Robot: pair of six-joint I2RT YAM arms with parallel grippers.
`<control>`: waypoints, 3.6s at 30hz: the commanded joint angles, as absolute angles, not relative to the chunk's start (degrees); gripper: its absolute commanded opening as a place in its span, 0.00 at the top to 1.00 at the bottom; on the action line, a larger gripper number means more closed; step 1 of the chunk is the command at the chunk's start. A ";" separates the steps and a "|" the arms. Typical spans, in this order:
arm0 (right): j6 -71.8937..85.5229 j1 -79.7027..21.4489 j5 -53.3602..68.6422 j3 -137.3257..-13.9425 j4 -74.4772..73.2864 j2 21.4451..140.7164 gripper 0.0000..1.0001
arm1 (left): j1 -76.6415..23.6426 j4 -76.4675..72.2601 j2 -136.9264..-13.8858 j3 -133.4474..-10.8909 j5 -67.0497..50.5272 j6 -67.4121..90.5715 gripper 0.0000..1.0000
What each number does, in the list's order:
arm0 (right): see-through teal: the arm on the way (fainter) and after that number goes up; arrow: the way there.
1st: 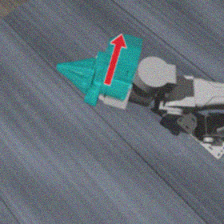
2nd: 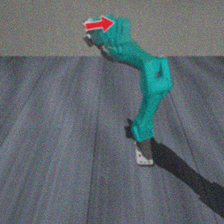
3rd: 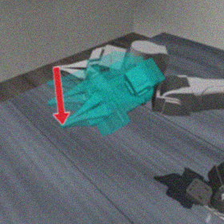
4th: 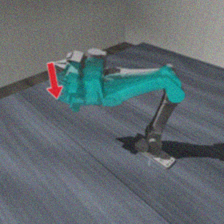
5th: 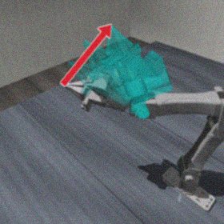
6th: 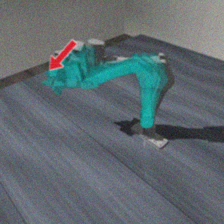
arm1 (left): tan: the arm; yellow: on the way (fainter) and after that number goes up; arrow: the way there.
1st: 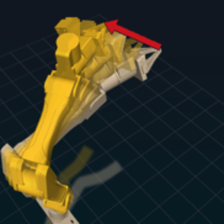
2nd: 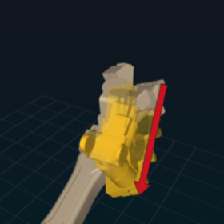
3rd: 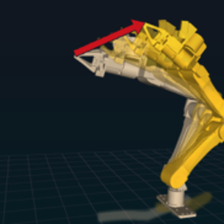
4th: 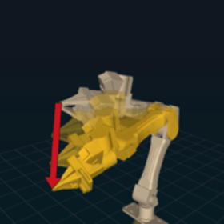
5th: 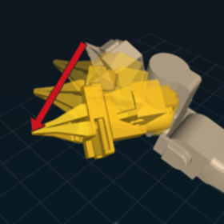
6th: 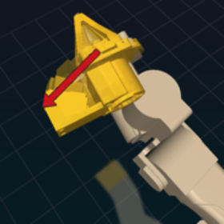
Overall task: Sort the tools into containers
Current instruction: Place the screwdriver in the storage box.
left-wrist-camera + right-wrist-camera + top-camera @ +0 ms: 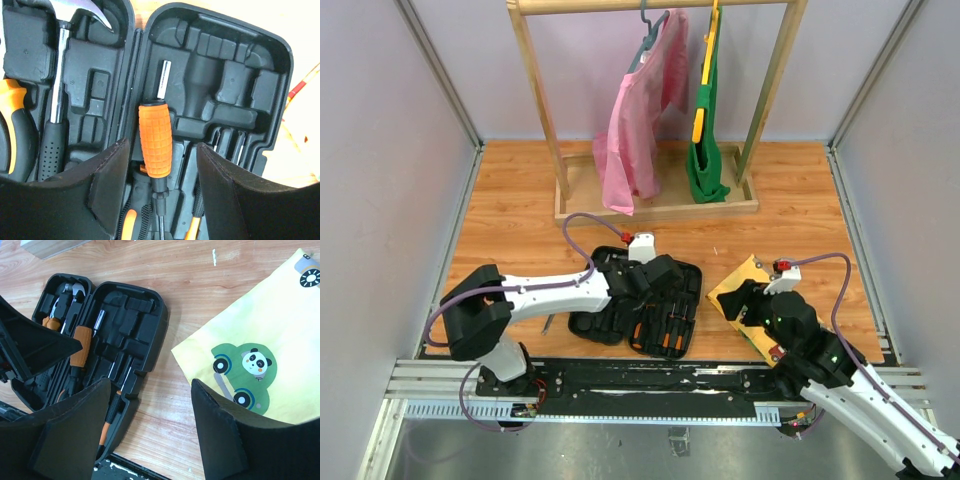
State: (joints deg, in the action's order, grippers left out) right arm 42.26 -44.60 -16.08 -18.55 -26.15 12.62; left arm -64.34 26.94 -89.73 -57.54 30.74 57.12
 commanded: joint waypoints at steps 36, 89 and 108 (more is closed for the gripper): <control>42.63 -43.82 -16.33 -17.13 -26.99 13.13 0.34 | -65.76 21.99 -97.76 -67.88 33.07 44.87 0.76; 38.11 -43.91 -12.02 -21.57 -25.74 22.71 0.26 | -61.52 7.75 -91.14 -56.79 23.62 37.01 0.62; 40.87 -43.89 -10.61 -17.41 -23.28 18.23 0.29 | -61.61 14.85 -101.35 -62.40 23.88 40.17 0.70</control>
State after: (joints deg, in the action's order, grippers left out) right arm 40.25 -44.60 -11.31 -18.04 -25.04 18.26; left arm -61.89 14.04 -99.46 -60.03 23.14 39.92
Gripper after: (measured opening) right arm 0.711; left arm 0.319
